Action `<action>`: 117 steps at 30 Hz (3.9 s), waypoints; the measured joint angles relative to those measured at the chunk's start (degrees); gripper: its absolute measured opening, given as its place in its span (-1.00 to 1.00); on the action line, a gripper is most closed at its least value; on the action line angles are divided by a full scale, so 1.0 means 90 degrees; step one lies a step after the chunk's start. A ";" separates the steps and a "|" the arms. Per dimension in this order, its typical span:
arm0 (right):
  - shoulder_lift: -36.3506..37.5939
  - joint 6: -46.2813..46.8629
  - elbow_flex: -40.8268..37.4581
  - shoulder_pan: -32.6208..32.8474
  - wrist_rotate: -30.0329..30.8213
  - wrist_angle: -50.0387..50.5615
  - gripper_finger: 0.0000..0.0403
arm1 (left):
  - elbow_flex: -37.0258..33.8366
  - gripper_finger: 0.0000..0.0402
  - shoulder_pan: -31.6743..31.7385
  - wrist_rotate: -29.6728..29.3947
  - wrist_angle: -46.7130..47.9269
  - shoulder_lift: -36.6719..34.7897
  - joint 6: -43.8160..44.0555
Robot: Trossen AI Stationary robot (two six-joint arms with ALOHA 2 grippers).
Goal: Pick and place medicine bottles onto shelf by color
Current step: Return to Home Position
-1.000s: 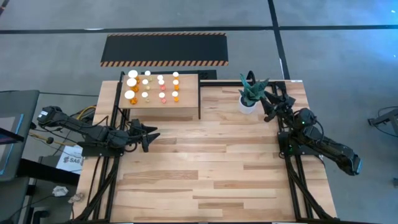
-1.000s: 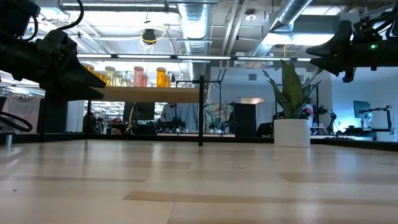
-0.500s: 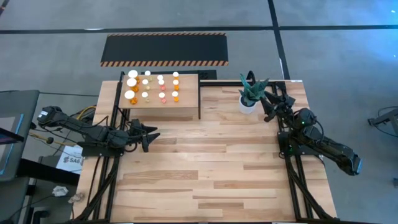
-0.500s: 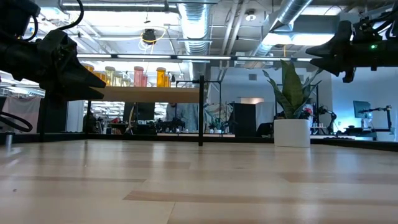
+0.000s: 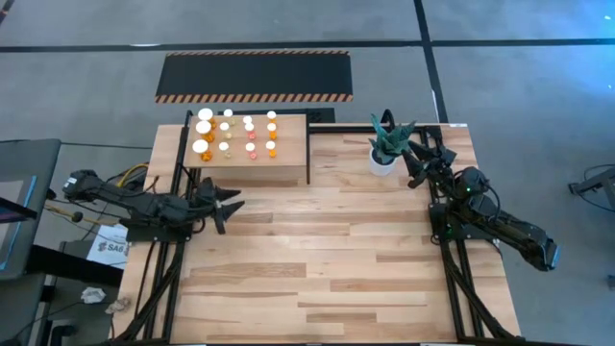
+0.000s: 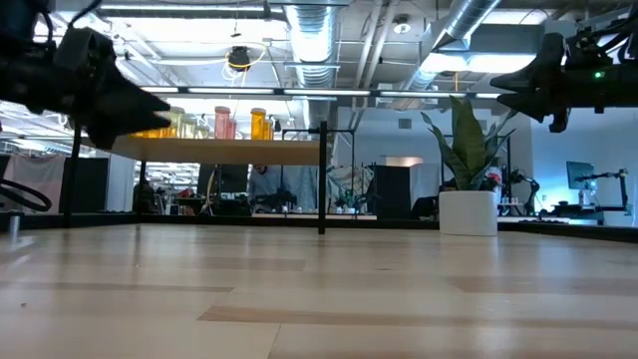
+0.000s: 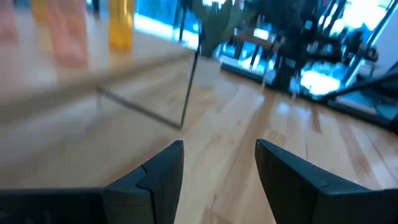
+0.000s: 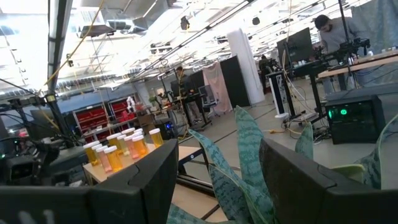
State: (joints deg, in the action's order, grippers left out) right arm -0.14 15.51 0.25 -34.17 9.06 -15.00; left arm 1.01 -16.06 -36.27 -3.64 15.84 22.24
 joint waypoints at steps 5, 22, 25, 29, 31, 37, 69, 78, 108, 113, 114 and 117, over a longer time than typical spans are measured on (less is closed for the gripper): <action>0.0000 0.0000 0.0000 0.0000 0.0000 0.0000 0.24 | -0.0007 -0.07 0.0282 -0.0018 -0.0019 -0.0793 -0.0836; 0.0000 0.0000 0.0000 0.0000 0.0000 -0.0001 0.24 | -0.0009 -0.07 0.0605 -0.0015 -0.0022 -0.1752 -0.1949; 0.0000 0.0000 0.0000 0.0000 0.0000 0.0000 0.24 | -0.0009 -0.07 0.0605 -0.0015 -0.0022 -0.1752 -0.1948; 0.0000 0.0000 0.0000 0.0000 0.0000 -0.0002 0.24 | -0.0011 -0.07 0.0605 -0.0012 -0.0024 -0.1730 -0.1846; 0.0000 0.0000 0.0000 0.0000 0.0000 -0.0001 0.24 | -0.0011 -0.07 0.0605 -0.0015 -0.0024 -0.1730 -0.1827; 0.0000 0.0000 0.0000 0.0000 0.0000 -0.0001 0.24 | -0.0011 -0.07 0.0605 -0.0015 -0.0024 -0.1730 -0.1819; 0.0000 0.0000 0.0000 0.0001 0.0000 -0.0001 0.24 | -0.0011 -0.07 0.0605 -0.0015 -0.0022 -0.1730 -0.1800; 0.0000 0.0000 0.0000 0.0000 0.0000 -0.0001 0.24 | -0.0011 -0.07 0.0605 -0.0015 -0.0022 -0.1730 -0.1800; 0.0000 0.0000 0.0002 0.0001 0.0000 -0.0002 0.24 | -0.0011 -0.07 0.0548 -0.0039 -0.0020 -0.1733 -0.1802; 0.0000 0.0000 0.0000 0.0002 0.0000 0.0000 0.24 | -0.0011 -0.07 0.0548 -0.0039 -0.0019 -0.1733 -0.1802; 0.0000 0.0000 0.0000 0.0000 0.0000 -0.0002 0.24 | -0.0011 -0.07 0.0550 -0.0039 -0.0019 -0.1733 -0.1802; 0.0000 0.0000 0.0002 0.0001 0.0000 -0.0001 0.24 | -0.0011 -0.07 0.0547 -0.0039 -0.0020 -0.1733 -0.1802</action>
State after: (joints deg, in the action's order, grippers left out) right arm -0.14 15.51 0.27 -34.17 9.06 -15.02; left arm 0.91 -11.14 -36.62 -3.82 0.25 6.02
